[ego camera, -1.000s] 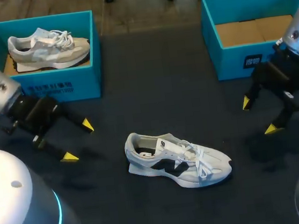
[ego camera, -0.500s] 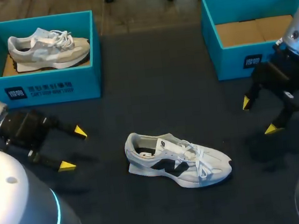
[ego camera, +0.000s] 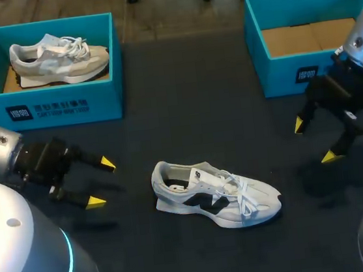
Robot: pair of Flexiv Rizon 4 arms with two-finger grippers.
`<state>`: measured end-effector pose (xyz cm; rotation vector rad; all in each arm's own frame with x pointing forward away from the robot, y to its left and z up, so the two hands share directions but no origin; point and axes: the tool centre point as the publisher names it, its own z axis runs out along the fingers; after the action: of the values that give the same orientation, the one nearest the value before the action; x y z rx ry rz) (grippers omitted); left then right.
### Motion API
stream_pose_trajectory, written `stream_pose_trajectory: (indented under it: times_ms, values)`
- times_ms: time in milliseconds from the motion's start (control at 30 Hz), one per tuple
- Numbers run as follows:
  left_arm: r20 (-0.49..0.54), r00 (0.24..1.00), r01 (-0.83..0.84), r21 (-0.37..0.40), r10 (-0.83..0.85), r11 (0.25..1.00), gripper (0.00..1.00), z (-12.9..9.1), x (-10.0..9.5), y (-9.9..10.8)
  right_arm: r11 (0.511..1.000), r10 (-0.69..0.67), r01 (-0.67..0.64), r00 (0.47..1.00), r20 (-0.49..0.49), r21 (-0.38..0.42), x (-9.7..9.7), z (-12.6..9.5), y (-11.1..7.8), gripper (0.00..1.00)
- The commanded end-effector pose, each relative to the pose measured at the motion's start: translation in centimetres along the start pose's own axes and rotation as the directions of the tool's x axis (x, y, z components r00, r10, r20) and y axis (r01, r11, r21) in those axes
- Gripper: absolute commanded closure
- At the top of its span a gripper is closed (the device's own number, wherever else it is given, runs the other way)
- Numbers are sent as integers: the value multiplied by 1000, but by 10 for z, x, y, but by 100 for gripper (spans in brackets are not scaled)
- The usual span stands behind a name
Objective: Take the shoe out of the shoebox, open the shoe tongue, remove and reinsert the insole, then place the shoe into the shoebox
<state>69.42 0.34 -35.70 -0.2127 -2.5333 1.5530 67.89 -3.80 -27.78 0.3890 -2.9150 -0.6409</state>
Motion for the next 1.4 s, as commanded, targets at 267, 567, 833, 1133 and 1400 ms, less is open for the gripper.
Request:
stream_pose_trajectory:
  times_ms: [267, 567, 833, 1133, 1400]
  values:
    - [18, 1000, 11, 81, -13, 997, 0, 13, -6, 13, 1000, 0, 0, 1000, -1, 3, 0, 1, 0, 0]
    - [-25, 999, 35, 244, -30, 969, 0, 14, -9, 21, 1000, 0, 0, 1000, -1, 3, 0, 1, 0, 0]
    - [-25, 999, 35, 244, -30, 969, 0, 14, -9, 21, 1000, 0, 0, 1000, -1, 3, 0, 1, 0, 0]
    - [86, 992, 58, 306, -88, 950, 0, 21, -17, 33, 1000, 0, 0, 1000, -1, 3, 0, 1, 0, 0]
    - [111, 988, 70, 310, -109, 948, 0, 31, -20, 36, 1000, 0, 0, 1000, -1, 3, 0, 1, 0, 0]
